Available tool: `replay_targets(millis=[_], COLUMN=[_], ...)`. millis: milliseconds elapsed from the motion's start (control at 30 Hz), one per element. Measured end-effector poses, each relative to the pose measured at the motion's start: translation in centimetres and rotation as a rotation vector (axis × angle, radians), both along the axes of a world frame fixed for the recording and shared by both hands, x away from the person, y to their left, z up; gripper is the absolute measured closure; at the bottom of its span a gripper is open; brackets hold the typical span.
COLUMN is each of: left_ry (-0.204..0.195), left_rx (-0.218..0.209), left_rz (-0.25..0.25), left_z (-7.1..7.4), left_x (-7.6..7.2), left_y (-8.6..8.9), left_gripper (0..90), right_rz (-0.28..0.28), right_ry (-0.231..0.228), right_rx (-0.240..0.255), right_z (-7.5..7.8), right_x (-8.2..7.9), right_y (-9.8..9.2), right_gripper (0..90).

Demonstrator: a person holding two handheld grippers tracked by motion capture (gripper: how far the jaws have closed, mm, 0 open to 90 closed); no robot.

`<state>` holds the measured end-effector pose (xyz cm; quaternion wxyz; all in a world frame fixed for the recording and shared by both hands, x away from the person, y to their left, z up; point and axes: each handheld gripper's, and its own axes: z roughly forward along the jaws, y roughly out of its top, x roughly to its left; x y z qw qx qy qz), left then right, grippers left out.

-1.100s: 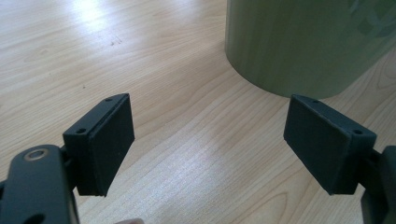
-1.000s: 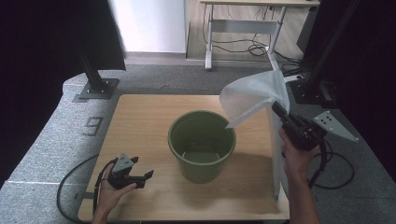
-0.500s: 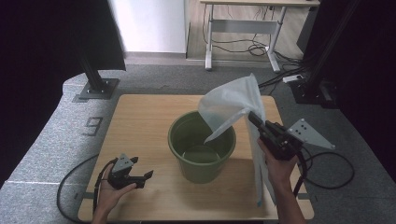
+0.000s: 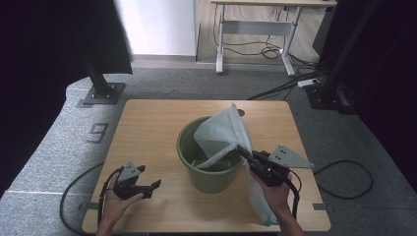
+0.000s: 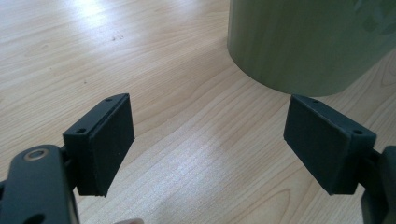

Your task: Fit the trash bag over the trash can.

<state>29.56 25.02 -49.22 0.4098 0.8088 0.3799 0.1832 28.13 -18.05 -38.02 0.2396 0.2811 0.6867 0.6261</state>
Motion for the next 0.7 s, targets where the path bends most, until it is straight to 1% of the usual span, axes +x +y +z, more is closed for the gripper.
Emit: replay_targets(millis=[67, 100, 133, 167, 300, 367, 433, 500, 533, 600, 700], left_ry=[0.001, 0.002, 0.003, 0.003, 0.005, 0.007, 0.007, 0.009, 0.010, 0.013, 0.018], left_rx=[0.004, 0.006, 0.006, 0.005, 0.001, -0.002, 0.000, 0.000, -0.002, -0.001, -0.001], left_rz=[-0.002, -0.003, -0.003, 0.000, 0.006, 0.007, 0.005, 0.003, 0.001, 0.000, -0.005], left_z=[0.0, 0.0, -0.1, -0.1, -0.2, -0.2, -0.2, -0.3, -0.3, -0.4, -0.6], left_x=[0.0, 0.0, -0.1, -0.1, 0.0, 0.0, 0.1, 0.1, 0.1, 0.2, 0.2], left_y=[-0.1, -0.1, -0.1, 0.0, 0.1, 0.1, 0.1, 0.0, 0.1, 0.0, 0.1], left_gripper=[15.9, 15.9, 15.9, 15.9, 15.9, 15.9, 15.9, 15.9, 15.9, 15.9, 15.9], right_rz=[0.004, 0.004, 0.014, 0.021, 0.037, 0.053, 0.062, 0.057, 0.044, 0.042, 0.013], right_ry=[0.014, 0.014, 0.039, 0.050, 0.072, 0.082, 0.088, 0.072, 0.064, 0.043, 0.031], right_rx=[-0.017, -0.017, -0.019, -0.019, -0.026, -0.037, -0.047, -0.047, -0.048, -0.038, -0.037], right_z=[-0.8, -0.8, -1.5, -1.9, -3.0, -3.3, -3.1, -2.5, -2.2, -1.5, -0.9], right_x=[0.0, 0.0, 0.2, 0.3, 0.4, 0.5, 0.4, 0.0, -0.2, -0.7, -1.5], right_y=[0.2, 0.2, 0.4, 0.5, 1.0, 1.2, 1.3, 1.2, 1.1, 0.7, 0.2], right_gripper=[88.6, 88.6, 88.6, 88.6, 86.9, 80.7, 73.4, 63.3, 59.4, 52.1, 41.5])
